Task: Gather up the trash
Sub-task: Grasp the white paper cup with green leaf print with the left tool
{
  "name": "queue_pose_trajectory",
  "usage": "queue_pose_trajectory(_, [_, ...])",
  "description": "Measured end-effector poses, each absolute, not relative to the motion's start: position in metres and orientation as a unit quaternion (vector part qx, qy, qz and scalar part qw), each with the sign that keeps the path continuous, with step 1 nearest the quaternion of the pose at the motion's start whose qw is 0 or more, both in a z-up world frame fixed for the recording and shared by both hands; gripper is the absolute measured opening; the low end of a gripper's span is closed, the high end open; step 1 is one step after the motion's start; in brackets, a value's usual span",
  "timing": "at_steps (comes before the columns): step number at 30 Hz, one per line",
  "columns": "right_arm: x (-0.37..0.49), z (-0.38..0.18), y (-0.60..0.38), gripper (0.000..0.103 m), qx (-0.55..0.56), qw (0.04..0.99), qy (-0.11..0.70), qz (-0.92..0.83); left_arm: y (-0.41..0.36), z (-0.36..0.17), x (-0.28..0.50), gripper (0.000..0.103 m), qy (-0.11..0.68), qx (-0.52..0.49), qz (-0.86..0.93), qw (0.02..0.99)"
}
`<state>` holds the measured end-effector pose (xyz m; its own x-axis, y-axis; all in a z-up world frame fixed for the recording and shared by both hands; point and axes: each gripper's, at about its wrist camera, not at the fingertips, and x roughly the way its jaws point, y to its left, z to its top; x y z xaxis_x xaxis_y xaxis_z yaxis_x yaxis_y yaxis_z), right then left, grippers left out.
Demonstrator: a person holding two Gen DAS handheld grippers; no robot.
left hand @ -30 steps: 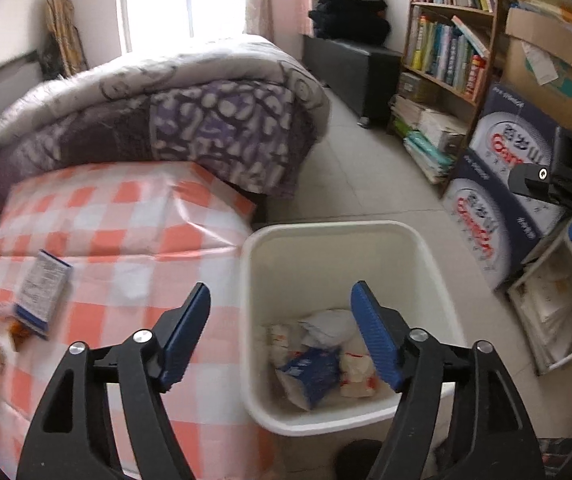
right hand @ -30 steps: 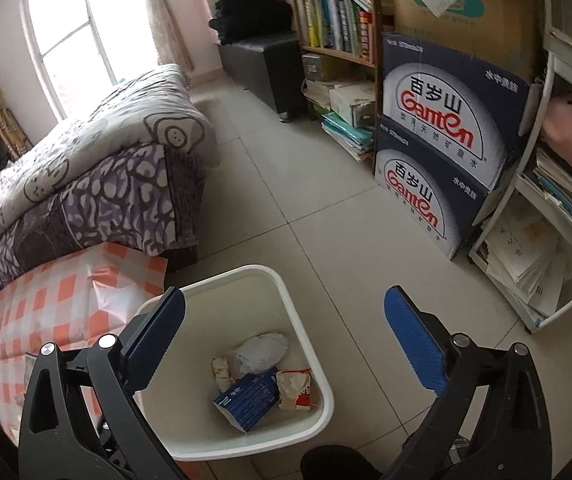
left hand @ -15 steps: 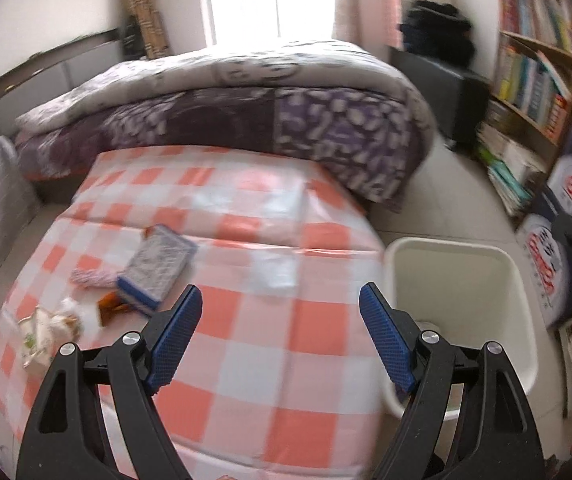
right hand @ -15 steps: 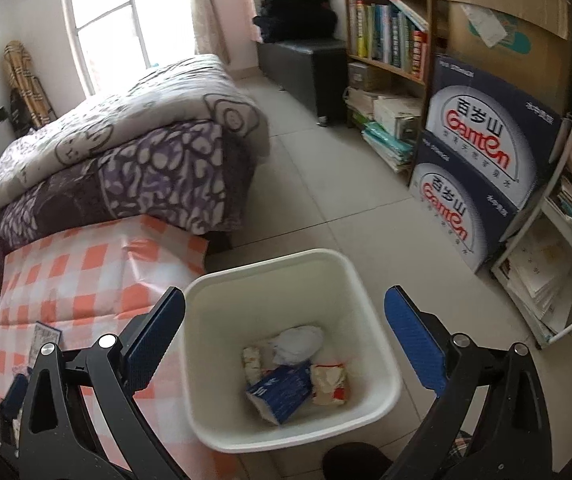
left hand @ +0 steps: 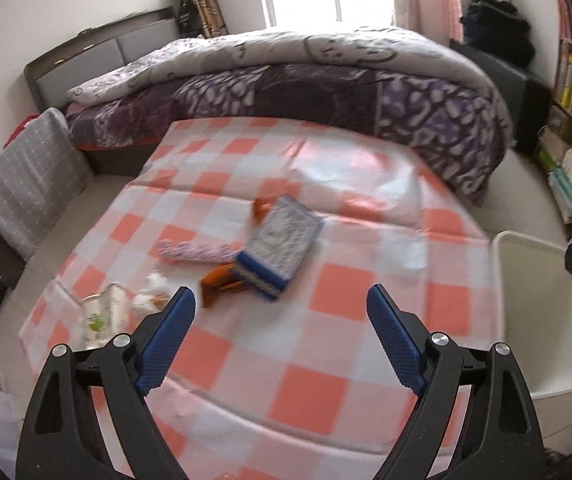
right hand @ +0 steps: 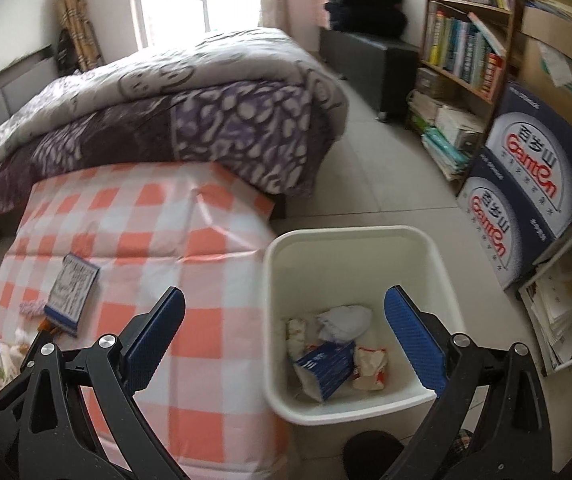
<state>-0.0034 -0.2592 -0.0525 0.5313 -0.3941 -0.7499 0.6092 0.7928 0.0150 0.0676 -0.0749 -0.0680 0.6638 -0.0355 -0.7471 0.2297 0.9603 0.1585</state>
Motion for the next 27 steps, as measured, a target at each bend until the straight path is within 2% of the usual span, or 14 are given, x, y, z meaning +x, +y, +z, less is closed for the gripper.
queue_pose_trajectory(9, [0.022,-0.064,-0.217,0.096,0.125,0.868,0.41,-0.249,-0.007,-0.085,0.097,0.087,0.435,0.119,-0.005,0.893])
queue_pose_trajectory(27, [0.059,-0.09,-0.161,0.096,0.102,0.865,0.449,-0.201,0.135,-0.148,0.161,0.087,0.552,0.013,0.1,0.828])
